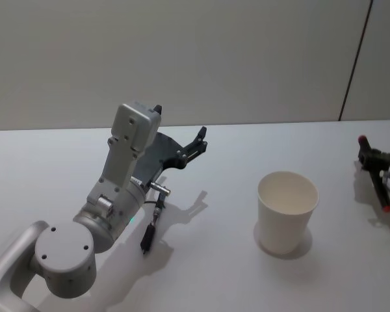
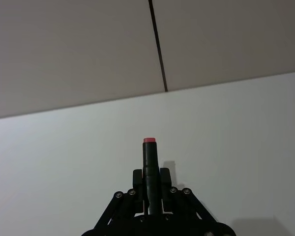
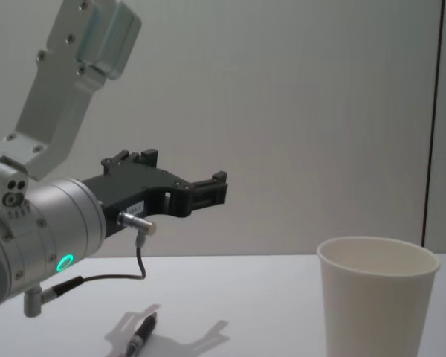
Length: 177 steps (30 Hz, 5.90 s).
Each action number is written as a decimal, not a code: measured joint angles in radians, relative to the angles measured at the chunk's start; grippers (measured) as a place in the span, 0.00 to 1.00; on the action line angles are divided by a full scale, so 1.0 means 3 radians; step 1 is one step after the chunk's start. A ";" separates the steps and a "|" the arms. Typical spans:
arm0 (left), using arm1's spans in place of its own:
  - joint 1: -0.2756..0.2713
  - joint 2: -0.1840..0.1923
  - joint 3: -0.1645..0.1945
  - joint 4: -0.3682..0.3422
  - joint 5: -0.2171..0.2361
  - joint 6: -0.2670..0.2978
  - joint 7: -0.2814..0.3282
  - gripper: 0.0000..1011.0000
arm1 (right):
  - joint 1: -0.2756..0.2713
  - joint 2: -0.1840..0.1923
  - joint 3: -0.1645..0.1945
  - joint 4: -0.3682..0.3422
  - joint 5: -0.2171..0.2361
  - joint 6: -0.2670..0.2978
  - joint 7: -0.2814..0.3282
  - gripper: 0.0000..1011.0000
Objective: Place the pen into the pen holder.
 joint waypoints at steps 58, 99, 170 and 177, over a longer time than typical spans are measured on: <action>0.0000 0.0000 0.0000 0.0000 0.0000 0.0000 0.0000 0.99 | -0.0629 0.0273 0.0186 -0.1279 0.0548 -0.1785 0.1609 0.19; 0.0000 0.0000 0.0000 0.0000 0.0000 0.0000 0.0000 0.99 | -0.0827 -0.0021 -0.0235 -0.1040 -0.0680 -0.2715 0.1842 0.19; 0.0000 0.0000 0.0000 0.0000 0.0000 0.0000 0.0000 0.99 | -0.0659 -0.0196 -0.0483 -0.0403 -0.1019 -0.2580 0.1709 0.20; 0.0000 0.0000 0.0000 0.0000 0.0000 0.0000 0.0000 0.99 | -0.0665 -0.0184 -0.0477 -0.0389 -0.1008 -0.2588 0.1694 0.38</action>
